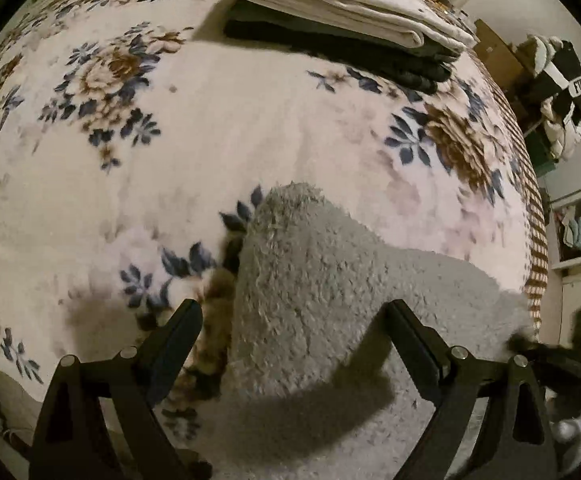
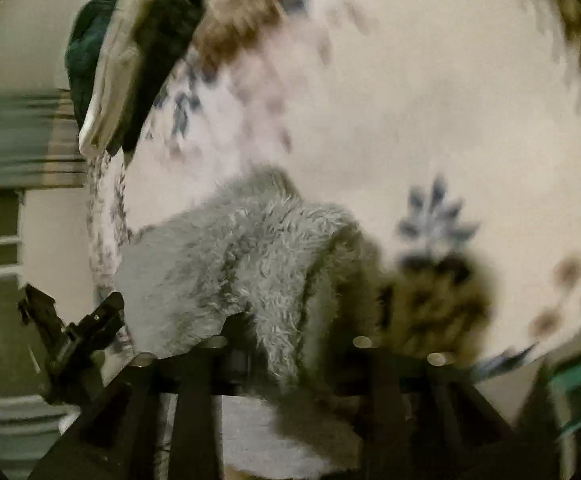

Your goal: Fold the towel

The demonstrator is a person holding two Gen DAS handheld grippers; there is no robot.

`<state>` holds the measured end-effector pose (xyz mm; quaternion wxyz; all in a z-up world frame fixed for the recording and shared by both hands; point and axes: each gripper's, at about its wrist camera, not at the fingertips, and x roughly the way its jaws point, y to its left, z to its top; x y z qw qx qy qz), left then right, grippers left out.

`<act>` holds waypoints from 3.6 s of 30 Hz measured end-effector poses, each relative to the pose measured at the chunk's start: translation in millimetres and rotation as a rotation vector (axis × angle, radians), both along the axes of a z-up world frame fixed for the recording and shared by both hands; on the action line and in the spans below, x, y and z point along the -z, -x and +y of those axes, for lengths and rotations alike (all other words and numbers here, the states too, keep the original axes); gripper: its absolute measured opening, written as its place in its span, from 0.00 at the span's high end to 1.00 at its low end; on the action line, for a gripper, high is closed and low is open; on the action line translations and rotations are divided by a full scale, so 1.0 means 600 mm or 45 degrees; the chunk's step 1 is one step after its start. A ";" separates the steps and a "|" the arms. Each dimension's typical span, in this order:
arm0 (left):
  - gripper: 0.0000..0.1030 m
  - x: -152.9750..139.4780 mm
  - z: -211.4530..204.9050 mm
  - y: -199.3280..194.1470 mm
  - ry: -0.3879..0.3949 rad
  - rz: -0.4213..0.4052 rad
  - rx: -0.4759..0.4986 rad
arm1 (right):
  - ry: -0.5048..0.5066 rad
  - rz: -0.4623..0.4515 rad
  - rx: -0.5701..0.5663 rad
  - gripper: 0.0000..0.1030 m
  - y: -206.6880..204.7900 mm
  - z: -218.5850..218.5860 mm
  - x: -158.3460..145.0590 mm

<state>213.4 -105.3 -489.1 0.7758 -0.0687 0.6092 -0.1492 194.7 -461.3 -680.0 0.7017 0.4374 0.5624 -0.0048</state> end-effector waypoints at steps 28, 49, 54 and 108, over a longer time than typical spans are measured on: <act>0.08 0.037 -0.022 -0.072 0.088 0.092 -0.066 | -0.439 0.091 0.405 0.91 0.198 0.006 0.069; 0.08 0.053 -0.013 -0.097 0.045 0.118 -0.056 | 0.013 0.091 0.000 0.24 -0.049 -0.050 0.051; 0.08 0.114 0.012 -0.135 0.009 0.233 -0.116 | 0.138 0.224 0.008 0.24 -0.080 -0.057 0.101; 0.46 -0.270 0.009 -0.121 0.596 -0.010 0.050 | -0.295 -0.290 -0.052 0.55 -0.101 0.057 -0.222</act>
